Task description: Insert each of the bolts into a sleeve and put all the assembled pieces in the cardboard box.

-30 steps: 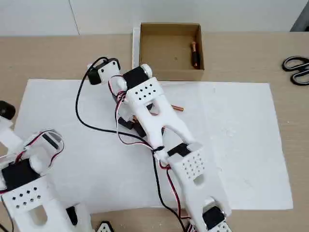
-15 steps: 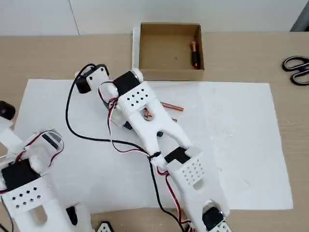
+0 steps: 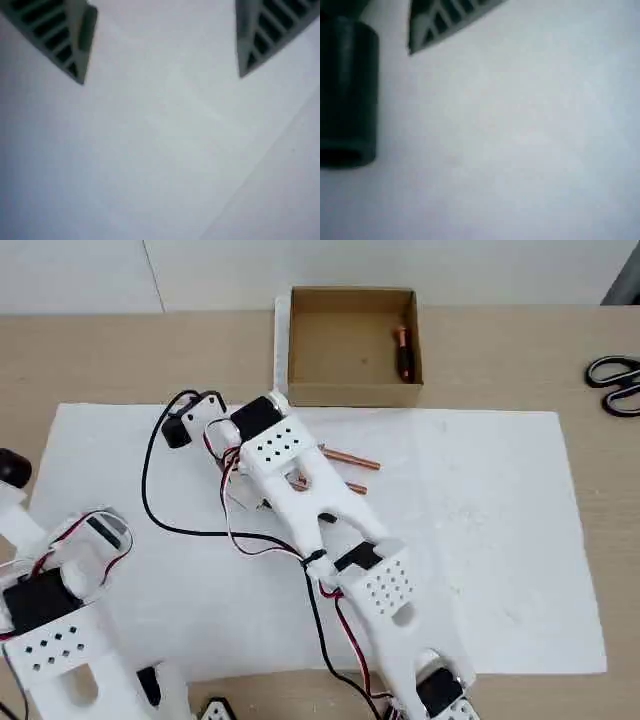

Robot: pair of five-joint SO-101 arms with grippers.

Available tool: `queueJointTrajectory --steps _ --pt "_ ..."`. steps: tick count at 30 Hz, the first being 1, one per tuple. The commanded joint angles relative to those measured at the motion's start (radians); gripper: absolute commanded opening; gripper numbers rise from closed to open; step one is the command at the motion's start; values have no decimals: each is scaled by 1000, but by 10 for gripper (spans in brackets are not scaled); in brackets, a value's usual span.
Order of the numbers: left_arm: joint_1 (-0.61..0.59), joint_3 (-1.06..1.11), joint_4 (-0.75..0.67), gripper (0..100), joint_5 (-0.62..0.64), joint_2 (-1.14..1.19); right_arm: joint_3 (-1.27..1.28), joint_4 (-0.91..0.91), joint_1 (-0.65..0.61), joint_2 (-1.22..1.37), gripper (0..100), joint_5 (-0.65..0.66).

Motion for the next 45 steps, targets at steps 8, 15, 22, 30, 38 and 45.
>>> queueJointTrajectory --steps 8,15,22,30,38,45 --pt "0 -2 -21 189 -11 -11 -9 -53 -8 44 143 31" --pt "0 -2 -21 189 -11 -11 -9 -62 -8 94 143 31" --pt "0 -2 -21 189 -11 -11 -9 -62 -8 102 139 31" --pt "0 -2 -20 189 -11 -11 -9 -62 -7 104 65 31" --pt "0 -2 -18 189 -11 -11 -63 -33 -4 64 7 32" --pt "0 -2 -17 188 -55 -5 -155 21 -2 -21 4 25"
